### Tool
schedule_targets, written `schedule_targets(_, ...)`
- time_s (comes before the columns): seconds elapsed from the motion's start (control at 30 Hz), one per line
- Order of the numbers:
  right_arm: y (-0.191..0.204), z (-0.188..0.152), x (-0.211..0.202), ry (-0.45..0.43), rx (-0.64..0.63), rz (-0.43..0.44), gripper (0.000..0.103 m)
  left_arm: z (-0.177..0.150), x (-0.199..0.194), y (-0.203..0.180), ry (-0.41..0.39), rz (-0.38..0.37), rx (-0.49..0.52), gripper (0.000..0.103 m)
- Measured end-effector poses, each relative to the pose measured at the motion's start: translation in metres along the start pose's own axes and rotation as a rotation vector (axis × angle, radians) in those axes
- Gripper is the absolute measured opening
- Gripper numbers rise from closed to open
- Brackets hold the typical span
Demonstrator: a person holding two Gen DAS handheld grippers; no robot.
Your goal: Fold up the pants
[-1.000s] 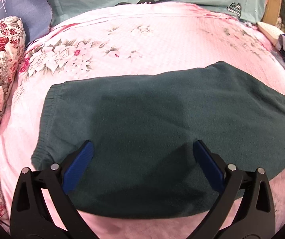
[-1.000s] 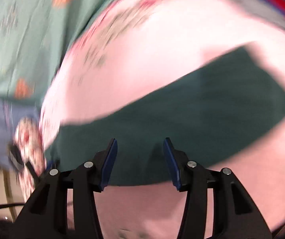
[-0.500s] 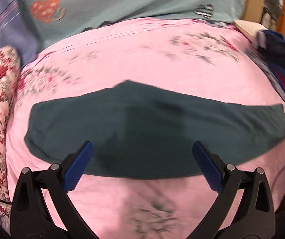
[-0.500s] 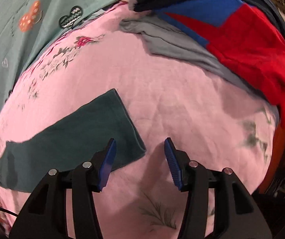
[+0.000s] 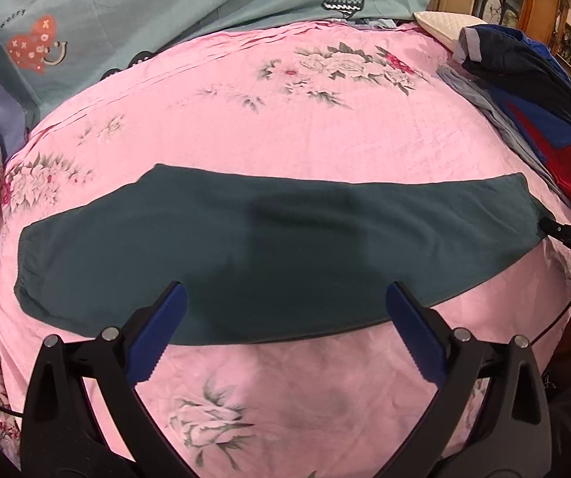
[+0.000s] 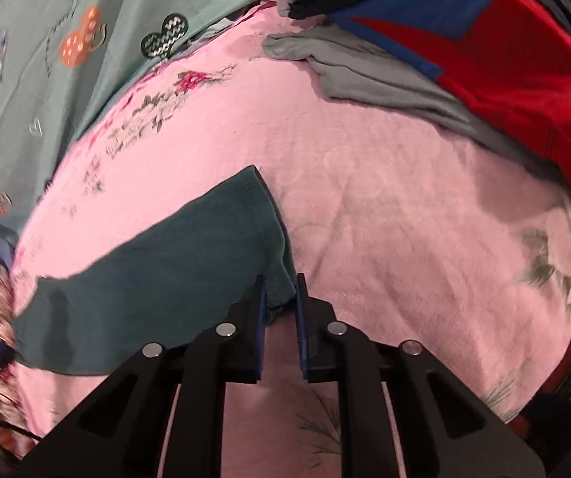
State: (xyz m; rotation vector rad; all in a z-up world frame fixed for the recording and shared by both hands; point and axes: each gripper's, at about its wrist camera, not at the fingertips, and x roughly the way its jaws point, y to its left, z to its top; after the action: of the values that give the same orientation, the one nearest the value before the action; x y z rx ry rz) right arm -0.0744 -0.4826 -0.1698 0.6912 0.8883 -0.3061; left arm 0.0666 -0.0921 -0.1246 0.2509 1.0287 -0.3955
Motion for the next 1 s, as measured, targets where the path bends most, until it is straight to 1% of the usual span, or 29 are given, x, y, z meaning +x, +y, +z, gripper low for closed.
schedule_targets(0.07, -0.002, -0.001, -0.006, -0.008, 0.034, 0.034, 0.011, 0.002, 0.006, -0.012, -0.001, -0.011, 0.024, 0.101)
schedule_targets(0.13, 0.002, 0.000, -0.013, -0.024, 0.032, 0.051, 0.011, 0.006, 0.012, -0.026, -0.007, -0.022, 0.050, 0.101)
schedule_targets(0.2, 0.005, -0.001, -0.015, -0.026, 0.016, 0.046, 0.011, 0.013, 0.021, -0.041, -0.008, -0.036, 0.054, 0.101)
schedule_targets(0.27, 0.006, -0.003, -0.011, -0.015, 0.001, 0.022, 0.011, 0.021, 0.032, -0.053, 0.001, -0.040, 0.035, 0.101)
schedule_targets(0.33, 0.004, -0.006, -0.006, 0.000, 0.016, 0.017, 0.011, 0.028, 0.040, -0.066, -0.007, -0.015, 0.031, 0.101)
schedule_targets(0.4, 0.003, -0.008, -0.006, -0.006, 0.023, 0.021, 0.011, 0.030, 0.052, -0.082, -0.019, 0.041, 0.068, 0.101)
schedule_targets(0.47, 0.003, -0.008, -0.007, -0.008, 0.021, 0.019, 0.011, 0.028, 0.069, -0.093, 0.016, 0.087, 0.113, 0.101)
schedule_targets(0.53, 0.003, -0.007, -0.007, -0.005, 0.025, 0.021, 0.011, 0.020, 0.086, -0.096, 0.067, 0.098, 0.124, 0.101)
schedule_targets(0.6, 0.005, -0.003, -0.012, -0.012, 0.035, 0.033, 0.011, 0.013, 0.089, -0.091, 0.045, 0.088, 0.095, 0.101)
schedule_targets(0.63, 0.011, 0.001, -0.020, -0.034, 0.034, 0.054, 0.011, 0.010, 0.089, -0.089, 0.037, 0.076, 0.079, 0.101)
schedule_targets(0.7, 0.028, 0.008, -0.033, -0.071, 0.004, 0.089, 0.011, 0.010, 0.093, -0.080, 0.046, 0.035, 0.032, 0.101)
schedule_targets(0.77, 0.059, 0.018, -0.049, -0.110, -0.060, 0.145, 0.011, 0.009, 0.096, -0.072, 0.058, -0.005, -0.012, 0.101)
schedule_targets(0.8, 0.071, 0.021, -0.053, -0.120, -0.084, 0.164, 0.011, 0.007, 0.096, -0.073, 0.048, -0.005, -0.006, 0.101)
schedule_targets(0.83, 0.093, 0.024, -0.057, -0.134, -0.130, 0.193, 0.011, 0.006, 0.095, -0.075, 0.036, -0.002, 0.004, 0.101)
schedule_targets(0.87, 0.109, 0.026, -0.059, -0.141, -0.166, 0.216, 0.011, 0.006, 0.095, -0.073, 0.028, -0.012, 0.000, 0.101)
schedule_targets(0.9, 0.133, 0.026, -0.060, -0.145, -0.220, 0.246, 0.011, 0.007, 0.094, -0.070, 0.033, -0.028, 0.000, 0.101)
schedule_targets(0.93, 0.149, 0.026, -0.058, -0.141, -0.257, 0.266, 0.011, 0.009, 0.092, -0.067, 0.049, -0.043, 0.000, 0.101)
schedule_targets(0.97, 0.171, 0.023, -0.054, -0.135, -0.311, 0.285, 0.011, 0.010, 0.089, -0.062, 0.058, -0.059, -0.016, 0.100)
schedule_targets(1.0, 0.187, 0.021, -0.049, -0.130, -0.350, 0.294, 0.011, 0.007, 0.080, -0.054, 0.045, -0.075, -0.044, 0.100)
